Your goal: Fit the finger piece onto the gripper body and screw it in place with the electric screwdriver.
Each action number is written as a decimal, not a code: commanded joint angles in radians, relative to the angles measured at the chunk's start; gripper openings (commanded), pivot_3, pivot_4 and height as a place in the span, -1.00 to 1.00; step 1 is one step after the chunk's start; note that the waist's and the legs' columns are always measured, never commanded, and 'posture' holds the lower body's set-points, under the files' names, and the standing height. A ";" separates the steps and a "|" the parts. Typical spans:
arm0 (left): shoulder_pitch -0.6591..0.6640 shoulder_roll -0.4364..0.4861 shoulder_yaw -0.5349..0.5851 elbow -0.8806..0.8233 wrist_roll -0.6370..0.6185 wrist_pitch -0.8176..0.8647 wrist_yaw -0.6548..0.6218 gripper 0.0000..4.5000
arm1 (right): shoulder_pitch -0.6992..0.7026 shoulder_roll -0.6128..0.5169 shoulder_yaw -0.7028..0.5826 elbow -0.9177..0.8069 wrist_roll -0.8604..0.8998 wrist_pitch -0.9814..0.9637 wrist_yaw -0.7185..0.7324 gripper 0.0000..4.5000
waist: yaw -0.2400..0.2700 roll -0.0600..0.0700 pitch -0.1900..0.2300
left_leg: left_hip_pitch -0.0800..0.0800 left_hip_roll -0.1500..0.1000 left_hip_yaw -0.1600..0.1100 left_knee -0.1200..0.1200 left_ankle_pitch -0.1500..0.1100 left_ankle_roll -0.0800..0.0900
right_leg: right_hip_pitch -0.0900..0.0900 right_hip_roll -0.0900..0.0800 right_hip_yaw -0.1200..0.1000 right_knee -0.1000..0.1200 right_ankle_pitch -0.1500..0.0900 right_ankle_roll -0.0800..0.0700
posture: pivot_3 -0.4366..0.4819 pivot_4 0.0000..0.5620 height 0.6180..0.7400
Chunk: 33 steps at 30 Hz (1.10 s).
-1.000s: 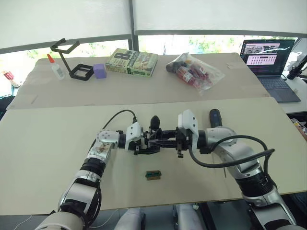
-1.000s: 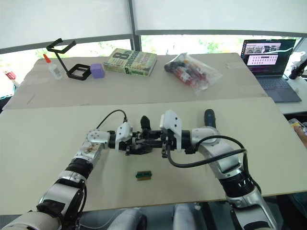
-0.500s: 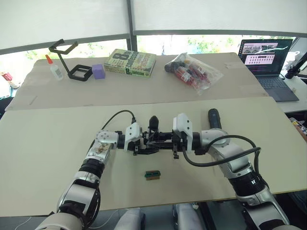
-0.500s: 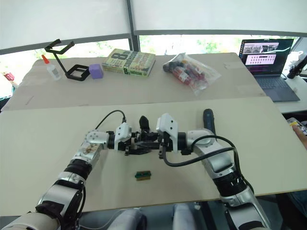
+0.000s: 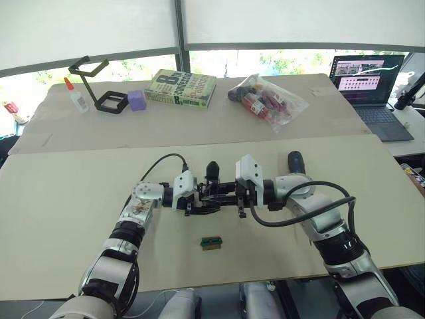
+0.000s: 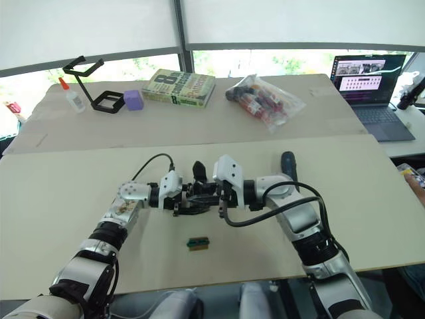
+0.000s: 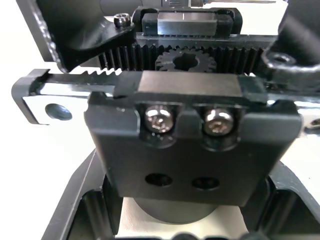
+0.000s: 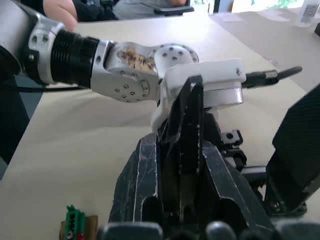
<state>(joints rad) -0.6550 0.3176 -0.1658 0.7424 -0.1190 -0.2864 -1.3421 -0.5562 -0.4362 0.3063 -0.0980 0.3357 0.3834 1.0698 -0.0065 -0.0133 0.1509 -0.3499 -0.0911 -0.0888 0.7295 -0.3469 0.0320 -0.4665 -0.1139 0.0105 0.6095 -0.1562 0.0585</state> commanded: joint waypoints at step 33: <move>0.042 0.007 -0.027 -0.033 0.008 0.016 0.018 0.06 | -0.141 -0.004 0.073 -0.001 -0.036 0.242 0.000 -0.80 | -0.006 0.001 -0.013 | 0.013 0.001 0.000 -0.002 -0.002 0.002 | 0.010 0.000 0.001 -0.002 0.000 0.000 | -0.05 -0.47 1.00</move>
<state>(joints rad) -0.6271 0.3283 -0.1716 0.7322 -0.1186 -0.2788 -1.3069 -0.6931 -0.4437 0.3768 -0.0806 0.2980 0.5822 1.0861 -0.0127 -0.0126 0.1381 -0.3368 -0.0901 -0.0883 0.7273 -0.3489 0.0336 -0.4572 -0.1138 0.0114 0.6074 -0.1564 0.0583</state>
